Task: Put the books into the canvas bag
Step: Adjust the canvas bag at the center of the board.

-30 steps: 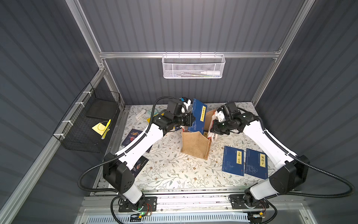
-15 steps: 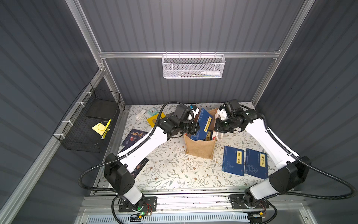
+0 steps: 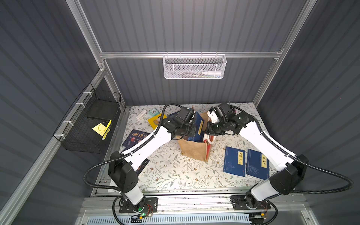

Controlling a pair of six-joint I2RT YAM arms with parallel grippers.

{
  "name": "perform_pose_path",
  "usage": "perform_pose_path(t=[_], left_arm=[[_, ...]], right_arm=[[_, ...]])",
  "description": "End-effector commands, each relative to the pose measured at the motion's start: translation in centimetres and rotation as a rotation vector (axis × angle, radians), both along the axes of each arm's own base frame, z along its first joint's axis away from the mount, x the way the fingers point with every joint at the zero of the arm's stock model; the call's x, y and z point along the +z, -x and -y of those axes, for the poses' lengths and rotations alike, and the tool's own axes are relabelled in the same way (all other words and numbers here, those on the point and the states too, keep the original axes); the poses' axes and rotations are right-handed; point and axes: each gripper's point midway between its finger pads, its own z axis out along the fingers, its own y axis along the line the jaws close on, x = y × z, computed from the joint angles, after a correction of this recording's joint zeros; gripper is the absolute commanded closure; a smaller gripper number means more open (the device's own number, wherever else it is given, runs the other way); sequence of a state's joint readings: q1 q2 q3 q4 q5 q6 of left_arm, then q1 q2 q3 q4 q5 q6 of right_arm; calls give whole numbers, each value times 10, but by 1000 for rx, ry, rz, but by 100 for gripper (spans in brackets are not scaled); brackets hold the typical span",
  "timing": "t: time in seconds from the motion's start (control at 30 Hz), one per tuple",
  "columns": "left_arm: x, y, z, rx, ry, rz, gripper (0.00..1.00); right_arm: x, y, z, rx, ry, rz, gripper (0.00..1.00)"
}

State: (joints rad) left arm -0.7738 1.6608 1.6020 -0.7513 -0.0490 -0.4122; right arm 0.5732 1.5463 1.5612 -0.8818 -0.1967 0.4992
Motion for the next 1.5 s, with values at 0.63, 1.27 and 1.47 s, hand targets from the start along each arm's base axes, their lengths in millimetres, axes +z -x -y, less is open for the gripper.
perform_pose_path(t=[0.63, 1.27, 1.47], left_arm=[[13, 8, 39, -8, 195, -158, 100], [-17, -5, 53, 6, 402, -294, 100], [-87, -13, 44, 99, 280, -352, 100]], right_arm=[[-5, -5, -19, 24, -50, 12, 100], [-11, 1, -15, 25, -46, -6, 100], [-11, 3, -12, 22, -49, -6, 100]])
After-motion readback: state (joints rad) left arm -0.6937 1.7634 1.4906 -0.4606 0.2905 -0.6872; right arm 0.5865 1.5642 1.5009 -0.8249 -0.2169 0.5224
